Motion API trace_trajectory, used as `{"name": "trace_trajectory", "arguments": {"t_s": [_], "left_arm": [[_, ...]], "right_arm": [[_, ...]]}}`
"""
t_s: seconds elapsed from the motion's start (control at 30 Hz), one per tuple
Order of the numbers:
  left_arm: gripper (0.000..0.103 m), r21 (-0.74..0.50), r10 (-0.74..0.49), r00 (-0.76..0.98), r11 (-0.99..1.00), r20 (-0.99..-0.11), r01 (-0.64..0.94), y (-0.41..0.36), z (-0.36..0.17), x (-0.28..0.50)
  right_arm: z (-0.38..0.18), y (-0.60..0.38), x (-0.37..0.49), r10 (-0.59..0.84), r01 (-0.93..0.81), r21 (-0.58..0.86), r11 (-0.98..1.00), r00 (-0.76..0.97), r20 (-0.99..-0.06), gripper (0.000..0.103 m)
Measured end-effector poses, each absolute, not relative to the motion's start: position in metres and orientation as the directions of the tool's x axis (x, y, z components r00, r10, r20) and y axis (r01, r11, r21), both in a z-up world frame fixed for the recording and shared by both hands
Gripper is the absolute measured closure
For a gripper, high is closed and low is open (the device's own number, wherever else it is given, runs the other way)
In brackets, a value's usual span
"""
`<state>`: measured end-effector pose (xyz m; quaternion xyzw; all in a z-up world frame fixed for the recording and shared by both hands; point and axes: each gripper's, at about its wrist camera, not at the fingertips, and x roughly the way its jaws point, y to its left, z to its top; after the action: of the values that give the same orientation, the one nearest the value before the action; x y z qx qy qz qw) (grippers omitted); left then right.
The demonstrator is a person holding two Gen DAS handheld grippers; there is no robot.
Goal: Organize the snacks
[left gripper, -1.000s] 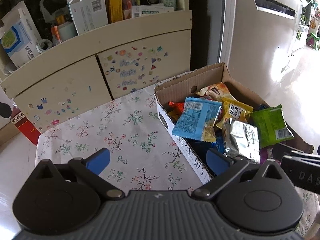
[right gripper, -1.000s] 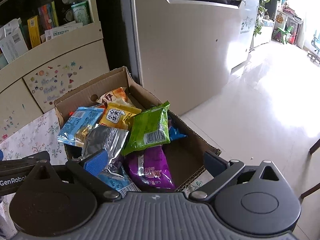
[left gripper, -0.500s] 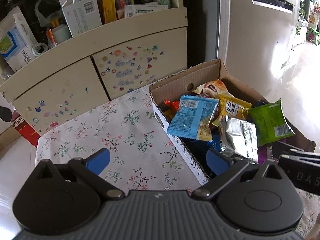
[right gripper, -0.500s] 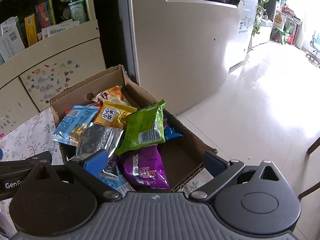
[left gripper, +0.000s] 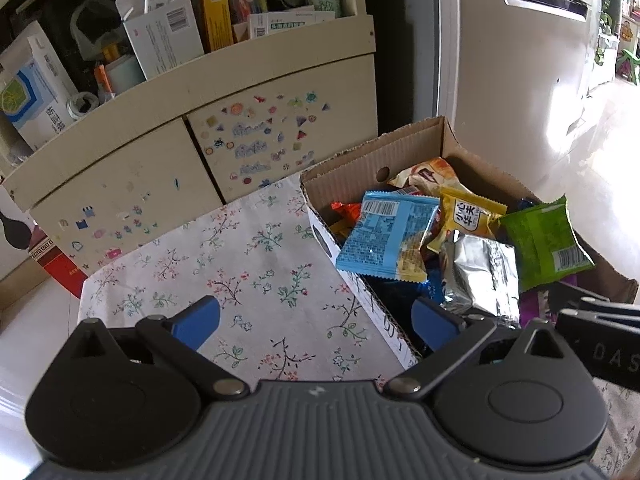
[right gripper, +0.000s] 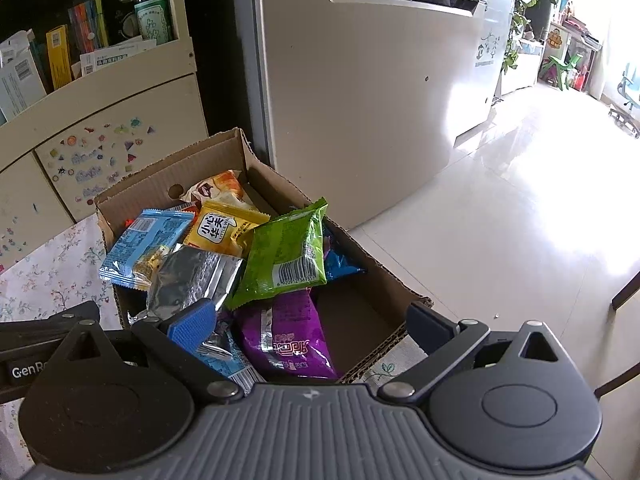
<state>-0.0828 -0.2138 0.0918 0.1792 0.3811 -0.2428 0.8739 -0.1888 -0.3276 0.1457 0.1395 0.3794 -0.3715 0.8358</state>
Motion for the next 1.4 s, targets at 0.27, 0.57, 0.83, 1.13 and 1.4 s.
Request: {"name": "trace_trajectory", "arguments": {"t_s": [0.27, 0.57, 0.83, 1.13, 1.4], "left_arm": [[0.003, 0.124, -0.287, 0.585, 0.818, -0.758, 0.562, -0.212, 0.092, -0.082], [0.003, 0.126, -0.291, 0.595, 0.819, -0.749, 0.559, -0.201, 0.099, -0.084], [0.003, 0.131, -0.275, 0.615, 0.837, -0.739, 0.532, -0.173, 0.107, -0.087], [0.003, 0.15, -0.218, 0.64, 0.87, -0.736, 0.47, -0.127, 0.107, -0.093], [0.003, 0.134, -0.158, 0.629, 0.91, -0.761, 0.392, -0.078, 0.096, -0.096]], "right_arm": [[0.146, -0.325, -0.188, -0.523, 0.725, -0.061, 0.686, 0.433, -0.734, 0.0], [0.152, -0.315, -0.187, -0.532, 0.716, -0.075, 0.694, 0.439, -0.724, 0.0], [0.158, -0.294, -0.182, -0.522, 0.679, -0.089, 0.728, 0.466, -0.714, 0.0], [0.156, -0.252, -0.174, -0.491, 0.608, -0.112, 0.786, 0.504, -0.71, 0.0], [0.142, -0.214, -0.168, -0.455, 0.541, -0.124, 0.832, 0.537, -0.71, 0.0]]}}
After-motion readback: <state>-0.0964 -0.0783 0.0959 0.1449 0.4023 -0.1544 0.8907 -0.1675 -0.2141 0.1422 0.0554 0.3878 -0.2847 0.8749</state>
